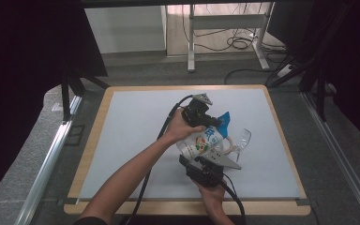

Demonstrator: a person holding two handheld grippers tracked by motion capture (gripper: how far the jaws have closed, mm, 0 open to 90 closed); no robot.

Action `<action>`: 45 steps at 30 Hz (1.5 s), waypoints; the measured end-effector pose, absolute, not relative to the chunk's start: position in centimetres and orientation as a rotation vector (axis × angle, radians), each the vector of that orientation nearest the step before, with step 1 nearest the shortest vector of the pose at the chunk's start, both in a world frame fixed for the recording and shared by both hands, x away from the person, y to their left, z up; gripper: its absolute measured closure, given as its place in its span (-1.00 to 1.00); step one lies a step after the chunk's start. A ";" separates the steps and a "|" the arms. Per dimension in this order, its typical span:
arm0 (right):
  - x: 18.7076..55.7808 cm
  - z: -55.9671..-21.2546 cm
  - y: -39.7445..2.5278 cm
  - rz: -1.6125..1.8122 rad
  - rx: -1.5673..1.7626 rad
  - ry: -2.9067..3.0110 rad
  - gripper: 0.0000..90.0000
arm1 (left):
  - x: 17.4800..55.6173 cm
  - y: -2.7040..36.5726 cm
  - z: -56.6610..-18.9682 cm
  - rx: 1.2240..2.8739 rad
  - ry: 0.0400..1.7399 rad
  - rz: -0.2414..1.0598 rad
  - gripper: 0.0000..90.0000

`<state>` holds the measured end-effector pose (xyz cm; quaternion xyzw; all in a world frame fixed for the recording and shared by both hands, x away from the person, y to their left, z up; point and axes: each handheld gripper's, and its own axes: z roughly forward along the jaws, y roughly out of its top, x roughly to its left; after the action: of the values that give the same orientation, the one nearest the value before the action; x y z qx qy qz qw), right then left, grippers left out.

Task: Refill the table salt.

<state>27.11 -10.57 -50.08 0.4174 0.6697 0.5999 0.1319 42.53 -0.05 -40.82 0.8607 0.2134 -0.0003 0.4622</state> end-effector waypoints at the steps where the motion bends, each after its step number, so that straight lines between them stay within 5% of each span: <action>1: 27.1 -50.1 -10.5 1.743 1.211 1.945 0.18 | 42.6 0.0 -40.8 2.118 0.524 0.001 0.99; 45: 27.3 -50.2 -10.1 1.729 1.262 1.902 0.18 | 42.9 -0.2 -41.0 2.120 0.532 -0.004 0.99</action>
<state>27.28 -10.11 -50.22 0.4365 0.6578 0.5980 0.1386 42.88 -0.21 -40.99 0.8612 0.2160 -0.0016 0.4600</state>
